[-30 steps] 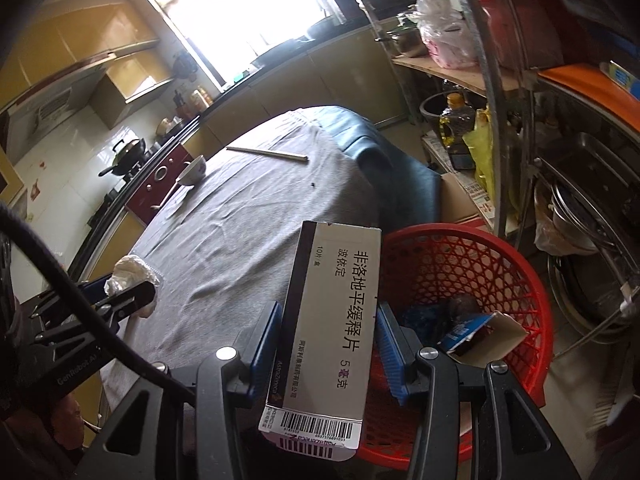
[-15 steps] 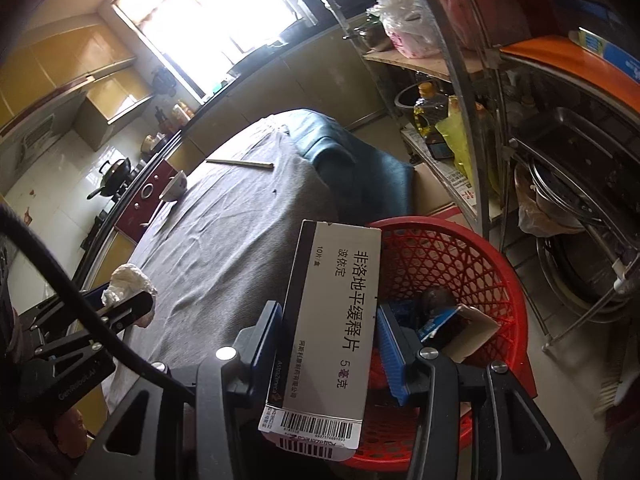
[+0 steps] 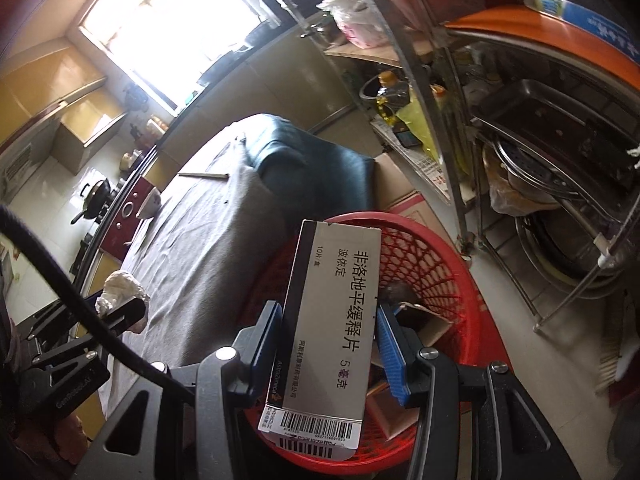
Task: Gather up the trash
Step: 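Open both tools to drop the medicine box and tissue into the basket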
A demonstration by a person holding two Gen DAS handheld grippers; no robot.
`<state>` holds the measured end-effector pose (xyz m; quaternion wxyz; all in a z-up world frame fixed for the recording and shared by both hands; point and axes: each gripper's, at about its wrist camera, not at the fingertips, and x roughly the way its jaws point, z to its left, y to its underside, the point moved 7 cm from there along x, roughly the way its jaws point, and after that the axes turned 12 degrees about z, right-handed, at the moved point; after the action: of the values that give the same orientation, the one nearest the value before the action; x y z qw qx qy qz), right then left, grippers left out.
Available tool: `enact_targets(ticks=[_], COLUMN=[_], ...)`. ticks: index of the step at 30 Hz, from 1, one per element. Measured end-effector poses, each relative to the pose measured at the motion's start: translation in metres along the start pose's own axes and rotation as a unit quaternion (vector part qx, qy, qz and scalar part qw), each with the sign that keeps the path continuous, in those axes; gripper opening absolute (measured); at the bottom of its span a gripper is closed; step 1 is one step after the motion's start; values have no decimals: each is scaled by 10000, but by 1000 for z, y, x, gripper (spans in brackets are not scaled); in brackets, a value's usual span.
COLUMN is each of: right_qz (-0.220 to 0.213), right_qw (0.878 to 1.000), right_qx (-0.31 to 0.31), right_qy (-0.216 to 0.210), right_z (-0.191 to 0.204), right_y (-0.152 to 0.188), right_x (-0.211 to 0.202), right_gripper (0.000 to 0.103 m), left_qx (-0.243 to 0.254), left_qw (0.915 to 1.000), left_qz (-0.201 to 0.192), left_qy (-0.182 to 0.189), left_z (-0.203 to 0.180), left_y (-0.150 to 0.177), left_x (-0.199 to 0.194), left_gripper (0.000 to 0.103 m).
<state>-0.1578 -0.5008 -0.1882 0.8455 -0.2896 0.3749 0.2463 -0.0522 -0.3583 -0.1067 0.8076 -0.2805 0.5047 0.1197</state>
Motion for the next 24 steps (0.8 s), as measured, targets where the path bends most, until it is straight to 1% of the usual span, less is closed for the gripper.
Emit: enact_targets(ticks=[5,9,12,15,18,21,24], right_qz=[7,6,49,178,321,361,398], right_qw=[9998,9994,9988,9974,9960,9961,9962], right_qx=[184,335,451,628,745,737,717], right_qy=[-1,-43,-167,-293,-366,-338,-285], right_z=[-16,-27,-31,-32,-31,-28,-24], right_y=[-3,-8,-11,-12,-12,-11,-10], right_x=[0,0,2,9,20,25,28], right_gripper=[50,50,52,52,52,52,52], left_qx=[118,127,129,50,-3,-47,-169], left_qw=[9998,9981,9944,9906,9896,9908,9911], left_qz=[68,108,211,381,422,370,351], left_qy=[163,589,1023,1314,1372,1302,1275], left_z=[-17,-29,-38,-41,-37,-26,-14], left_y=[-12,-20,-23,-20,-15,-11,-5], left_x=[10,18,27,37,40,39,39], left_gripper=[43,44,47,58,59,62,62])
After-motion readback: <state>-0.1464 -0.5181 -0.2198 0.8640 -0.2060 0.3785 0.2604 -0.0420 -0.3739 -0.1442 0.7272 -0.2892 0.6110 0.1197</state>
